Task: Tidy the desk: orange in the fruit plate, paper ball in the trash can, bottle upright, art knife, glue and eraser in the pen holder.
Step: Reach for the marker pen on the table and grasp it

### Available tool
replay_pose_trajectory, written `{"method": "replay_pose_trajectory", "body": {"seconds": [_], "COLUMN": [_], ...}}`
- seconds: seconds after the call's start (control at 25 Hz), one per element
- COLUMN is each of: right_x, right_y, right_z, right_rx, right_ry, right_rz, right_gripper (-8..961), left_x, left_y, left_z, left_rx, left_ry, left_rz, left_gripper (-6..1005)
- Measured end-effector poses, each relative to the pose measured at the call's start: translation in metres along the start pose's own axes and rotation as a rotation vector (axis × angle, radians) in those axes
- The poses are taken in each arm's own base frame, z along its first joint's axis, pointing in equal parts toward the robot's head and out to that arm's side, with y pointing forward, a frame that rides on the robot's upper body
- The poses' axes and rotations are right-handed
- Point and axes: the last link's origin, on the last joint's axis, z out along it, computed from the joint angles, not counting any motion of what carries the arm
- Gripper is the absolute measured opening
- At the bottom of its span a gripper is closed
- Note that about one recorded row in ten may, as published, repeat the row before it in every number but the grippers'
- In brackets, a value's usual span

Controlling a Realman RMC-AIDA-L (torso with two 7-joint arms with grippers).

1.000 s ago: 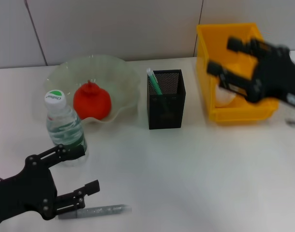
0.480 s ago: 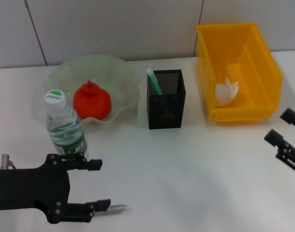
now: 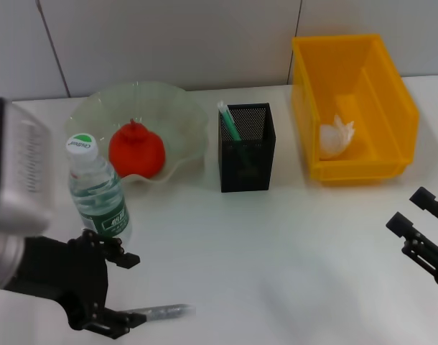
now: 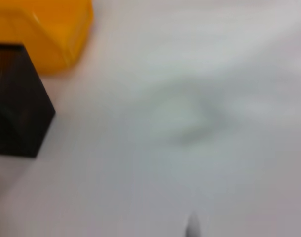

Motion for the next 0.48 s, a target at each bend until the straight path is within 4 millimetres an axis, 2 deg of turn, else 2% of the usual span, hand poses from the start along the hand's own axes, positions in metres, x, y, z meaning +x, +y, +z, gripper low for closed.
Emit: {"method": "replay_pose_trajectory", "body": {"seconds": [0.16,0.36,0.48], "right_x": [0.003,0.003,0.004], "right_y": [0.001,-0.001,-0.001], "right_z": [0.001,0.001,0.002], "right_rx": [0.000,0.006,0.006], "right_ry": [0.004,0.012,0.017], "right_rz": [0.014,0.015,0.016], "right_gripper": [668,668,667], "left_x": [0.008,0.035,0.042], "left_y": [-0.001,0.003,0.002], "left_z": [0.009,0.027,0.034], "left_rx": [-0.002,-0.041,-0.026], "left_ry": [-0.081,-0.138,-0.182], "left_rz": [0.026,0.080,0.089], "left_gripper": [795,795,795]}}
